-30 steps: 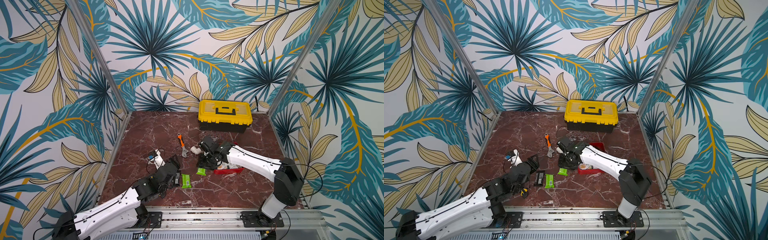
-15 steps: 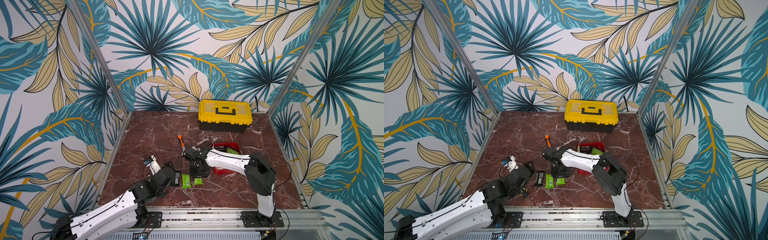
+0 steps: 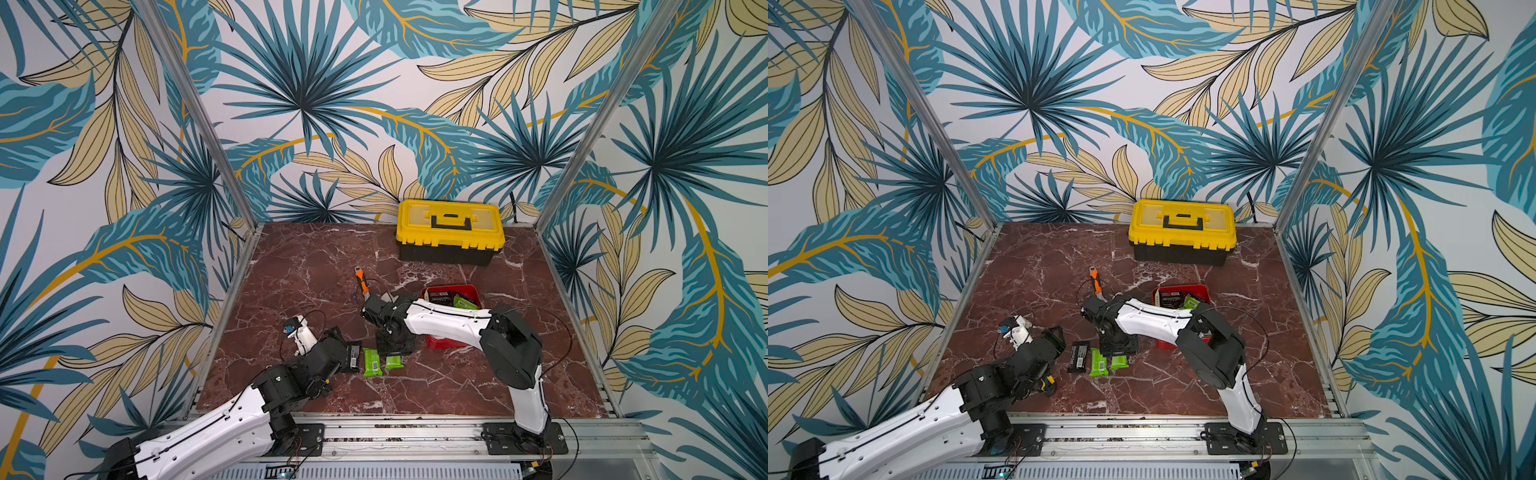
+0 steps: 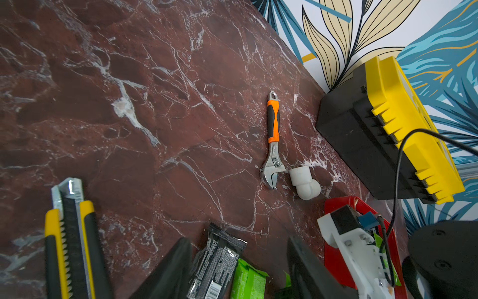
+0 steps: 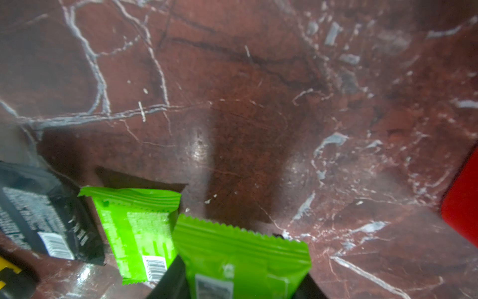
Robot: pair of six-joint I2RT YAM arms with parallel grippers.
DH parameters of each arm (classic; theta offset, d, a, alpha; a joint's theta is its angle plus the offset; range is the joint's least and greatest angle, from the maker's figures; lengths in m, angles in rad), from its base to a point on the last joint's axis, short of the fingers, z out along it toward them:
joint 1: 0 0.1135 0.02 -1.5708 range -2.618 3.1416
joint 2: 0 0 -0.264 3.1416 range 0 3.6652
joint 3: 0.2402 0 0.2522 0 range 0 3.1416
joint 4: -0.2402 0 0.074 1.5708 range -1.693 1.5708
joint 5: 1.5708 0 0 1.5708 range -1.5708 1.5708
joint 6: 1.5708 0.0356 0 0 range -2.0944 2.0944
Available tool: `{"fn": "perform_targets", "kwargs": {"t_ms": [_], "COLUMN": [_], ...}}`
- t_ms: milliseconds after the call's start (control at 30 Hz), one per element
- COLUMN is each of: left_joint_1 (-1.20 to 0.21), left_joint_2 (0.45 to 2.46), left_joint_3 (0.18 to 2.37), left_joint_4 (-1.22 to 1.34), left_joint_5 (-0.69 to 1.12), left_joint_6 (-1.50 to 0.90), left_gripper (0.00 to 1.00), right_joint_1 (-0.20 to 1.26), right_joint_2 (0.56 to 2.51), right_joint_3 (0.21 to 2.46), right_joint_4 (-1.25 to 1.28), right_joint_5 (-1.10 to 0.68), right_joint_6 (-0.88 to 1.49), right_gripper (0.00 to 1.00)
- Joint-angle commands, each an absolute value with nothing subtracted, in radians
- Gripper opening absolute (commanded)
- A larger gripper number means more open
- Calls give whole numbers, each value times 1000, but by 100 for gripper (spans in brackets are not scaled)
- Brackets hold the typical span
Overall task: Take the cookies out of the storage box
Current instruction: Place the cookie at the center of the board, then pick up the cookie from the storage box.
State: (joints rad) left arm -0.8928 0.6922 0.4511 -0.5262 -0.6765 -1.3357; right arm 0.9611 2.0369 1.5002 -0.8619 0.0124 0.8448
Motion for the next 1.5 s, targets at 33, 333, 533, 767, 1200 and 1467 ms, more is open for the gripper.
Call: {"fn": "perform_targets", "kwargs": {"t_ms": [33,333,533,767,1200,1467], "left_joint_1": [-888,-882,-881,-880,-900,-929], "left_joint_2": [680,702,803,1051,1488,1593], "left_joint_3": [430,430,438,538,775,821], "left_joint_4": [-533,-356,-103,94,170,220], "left_joint_5": [-664,-565,-414,-242,-172,-245], "left_joint_6": [-1314,-1163,-1037,-972,-1063,-1106], "left_gripper": [64,63,63,60,51,50], "right_joint_1": [969,958,854,588,469,459], "right_joint_2": [2002,1798,1553,1397,1547,1727], "right_joint_3": [1506,1460,1312,1192,1284,1368], "right_joint_4": [-874,-873,-880,-907,-803,-688], "right_joint_5": [51,133,222,182,34,-26], "right_joint_6": [842,793,698,547,519,513], "right_gripper": [54,58,58,58,50,44]}}
